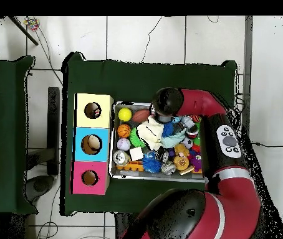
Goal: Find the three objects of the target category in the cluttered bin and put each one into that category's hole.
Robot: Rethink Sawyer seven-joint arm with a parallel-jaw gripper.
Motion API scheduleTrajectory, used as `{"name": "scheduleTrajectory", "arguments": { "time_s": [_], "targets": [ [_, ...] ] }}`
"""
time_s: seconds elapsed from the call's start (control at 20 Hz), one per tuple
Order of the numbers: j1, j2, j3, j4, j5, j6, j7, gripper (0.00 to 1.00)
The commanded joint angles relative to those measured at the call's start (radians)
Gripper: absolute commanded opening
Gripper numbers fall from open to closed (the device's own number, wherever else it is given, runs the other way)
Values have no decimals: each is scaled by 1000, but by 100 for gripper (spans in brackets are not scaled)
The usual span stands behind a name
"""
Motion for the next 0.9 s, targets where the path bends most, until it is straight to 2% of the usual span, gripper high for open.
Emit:
{"name": "scheduleTrajectory", "arguments": {
  "time_s": [0.05,0.25,0.3,0.45,0.5,0.65,0.75,0.9],
  "targets": [
    [-37,-1,68,109,-50,-159,-162,100],
    [-39,-9,64,116,-46,-177,-141,100],
    [-41,-12,65,118,-53,-199,-140,0],
    [-44,-19,63,118,-35,-174,-126,0],
    [-47,-41,67,131,-15,-137,-128,0],
    [-42,-157,73,208,25,-63,-121,0],
    [-33,-232,64,252,45,-53,-81,0],
    [-16,-289,43,289,55,-62,-32,0]
  ]
}}
